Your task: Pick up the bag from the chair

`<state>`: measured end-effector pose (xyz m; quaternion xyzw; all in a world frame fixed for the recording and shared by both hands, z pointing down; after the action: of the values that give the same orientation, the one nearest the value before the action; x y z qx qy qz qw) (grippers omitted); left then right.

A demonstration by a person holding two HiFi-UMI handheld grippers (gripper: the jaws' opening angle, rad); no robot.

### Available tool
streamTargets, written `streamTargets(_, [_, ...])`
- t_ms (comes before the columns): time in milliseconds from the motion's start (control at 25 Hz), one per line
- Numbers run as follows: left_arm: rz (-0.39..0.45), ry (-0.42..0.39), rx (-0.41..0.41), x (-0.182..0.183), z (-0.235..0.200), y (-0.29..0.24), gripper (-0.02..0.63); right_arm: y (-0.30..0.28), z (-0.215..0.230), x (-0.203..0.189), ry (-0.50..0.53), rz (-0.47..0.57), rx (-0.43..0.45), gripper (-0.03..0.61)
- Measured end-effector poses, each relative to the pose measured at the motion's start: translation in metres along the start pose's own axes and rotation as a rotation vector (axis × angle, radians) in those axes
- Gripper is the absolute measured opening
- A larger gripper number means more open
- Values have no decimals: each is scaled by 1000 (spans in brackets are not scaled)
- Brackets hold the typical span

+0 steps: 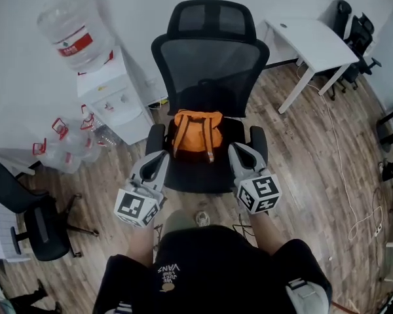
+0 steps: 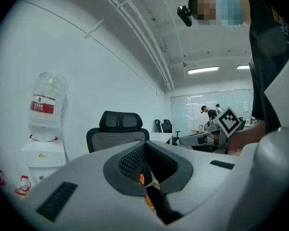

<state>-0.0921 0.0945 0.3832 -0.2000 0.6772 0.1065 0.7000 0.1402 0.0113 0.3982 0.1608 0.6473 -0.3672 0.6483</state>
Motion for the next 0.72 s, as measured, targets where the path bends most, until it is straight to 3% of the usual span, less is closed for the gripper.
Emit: streamTargets(720, [-44, 2, -48, 2, -48, -49, 6, -49, 21, 6, -60, 4, -47, -2])
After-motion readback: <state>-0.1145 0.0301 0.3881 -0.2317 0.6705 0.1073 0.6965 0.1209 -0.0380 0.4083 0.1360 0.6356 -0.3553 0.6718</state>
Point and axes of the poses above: the fingertips, and each gripper's own axes: y backward along the fingers, z to its right, x out of its top, the point moved 6 cm from there along y, backward along the fingers, and after that the axes turned 6 degrees about -z, right-handed, at the moved point
